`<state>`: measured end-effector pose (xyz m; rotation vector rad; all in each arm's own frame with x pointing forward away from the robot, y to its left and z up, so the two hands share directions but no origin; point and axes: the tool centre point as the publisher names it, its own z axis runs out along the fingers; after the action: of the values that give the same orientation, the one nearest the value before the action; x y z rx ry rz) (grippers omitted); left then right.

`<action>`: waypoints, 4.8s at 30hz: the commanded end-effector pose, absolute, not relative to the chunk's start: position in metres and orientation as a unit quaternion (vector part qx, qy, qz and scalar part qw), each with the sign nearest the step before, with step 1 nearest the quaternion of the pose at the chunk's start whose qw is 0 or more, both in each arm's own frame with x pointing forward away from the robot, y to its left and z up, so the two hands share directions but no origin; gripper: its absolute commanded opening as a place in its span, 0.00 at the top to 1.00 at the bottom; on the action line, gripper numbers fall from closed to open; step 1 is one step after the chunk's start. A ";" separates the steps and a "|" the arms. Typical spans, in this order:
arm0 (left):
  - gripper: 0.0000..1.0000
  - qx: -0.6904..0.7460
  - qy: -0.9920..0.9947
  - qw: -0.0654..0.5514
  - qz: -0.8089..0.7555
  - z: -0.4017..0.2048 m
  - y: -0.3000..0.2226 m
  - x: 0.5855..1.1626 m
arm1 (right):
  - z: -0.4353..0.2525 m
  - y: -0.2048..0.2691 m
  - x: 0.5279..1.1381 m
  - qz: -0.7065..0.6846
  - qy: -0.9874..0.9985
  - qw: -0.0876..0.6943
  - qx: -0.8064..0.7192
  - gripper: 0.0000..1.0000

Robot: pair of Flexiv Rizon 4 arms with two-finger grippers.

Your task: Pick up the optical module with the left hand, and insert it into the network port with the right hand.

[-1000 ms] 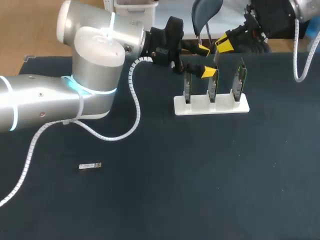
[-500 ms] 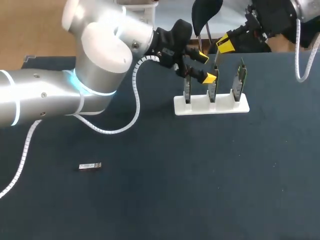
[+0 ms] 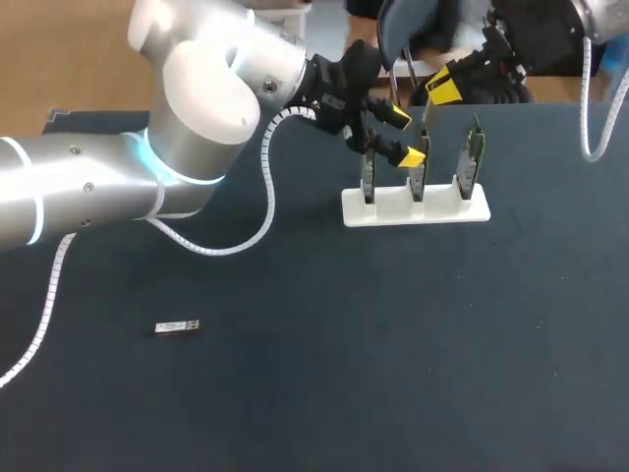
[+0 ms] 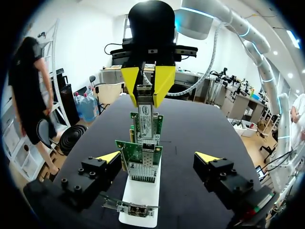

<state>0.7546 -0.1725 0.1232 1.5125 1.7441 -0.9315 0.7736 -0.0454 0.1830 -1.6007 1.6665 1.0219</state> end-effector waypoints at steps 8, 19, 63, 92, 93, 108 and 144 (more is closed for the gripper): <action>0.00 0.579 0.664 0.315 -0.354 0.122 -0.174 0.757 | 0.182 -0.045 0.770 0.383 0.629 0.306 -0.603 1.00; 0.00 0.584 0.661 0.310 -0.355 0.121 -0.175 0.757 | 0.183 -0.045 0.769 0.382 0.629 0.306 -0.603 1.00; 0.00 0.595 0.665 0.284 -0.351 0.116 -0.173 0.759 | 0.181 -0.047 0.769 0.374 0.623 0.290 -0.622 1.00; 0.00 0.595 0.665 0.284 -0.351 0.116 -0.173 0.759 | 0.169 -0.039 0.779 0.357 0.622 0.260 -0.646 1.00; 0.00 0.595 0.665 0.284 -0.351 0.116 -0.173 0.759 | 0.169 -0.038 0.779 0.356 0.623 0.259 -0.647 1.00; 0.00 0.595 0.665 0.284 -0.351 0.116 -0.173 0.759 | 0.172 -0.041 0.777 0.345 0.622 0.261 -0.652 1.00; 0.00 0.595 0.665 0.284 -0.351 0.116 -0.173 0.759 | 0.172 -0.041 0.764 0.329 0.625 0.252 -0.662 1.00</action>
<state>0.7571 -0.1718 0.1157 1.5866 1.7747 -0.9376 0.7720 -0.0405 0.1702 -1.8092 1.7006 0.9147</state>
